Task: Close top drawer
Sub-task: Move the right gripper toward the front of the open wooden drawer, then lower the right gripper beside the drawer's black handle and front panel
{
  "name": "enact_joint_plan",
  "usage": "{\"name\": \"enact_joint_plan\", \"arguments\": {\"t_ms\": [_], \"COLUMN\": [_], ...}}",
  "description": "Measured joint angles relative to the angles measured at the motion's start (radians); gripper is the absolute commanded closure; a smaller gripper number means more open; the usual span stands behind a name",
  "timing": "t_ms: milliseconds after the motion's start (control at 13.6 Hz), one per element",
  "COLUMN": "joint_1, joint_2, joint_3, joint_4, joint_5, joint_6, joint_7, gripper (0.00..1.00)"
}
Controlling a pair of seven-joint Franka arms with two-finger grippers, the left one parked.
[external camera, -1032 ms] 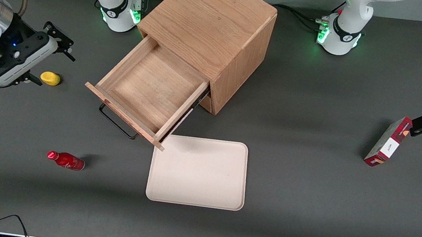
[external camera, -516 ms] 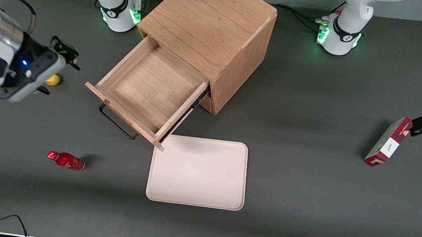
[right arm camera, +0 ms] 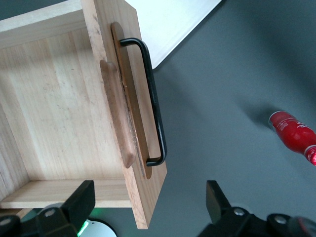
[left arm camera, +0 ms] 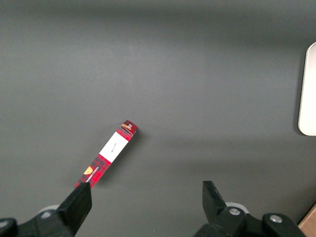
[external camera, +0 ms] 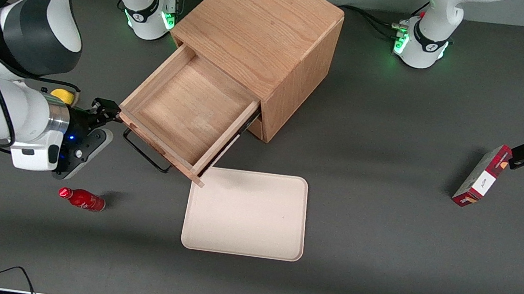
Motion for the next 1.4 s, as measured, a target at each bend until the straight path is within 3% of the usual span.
{"name": "enact_joint_plan", "arguments": {"t_ms": [1400], "joint_1": [-0.009], "joint_2": [0.085], "joint_3": [-0.008], "joint_4": [-0.161], "joint_5": [0.085], "joint_6": [0.247], "joint_7": [-0.003], "gripper": [0.00]}}
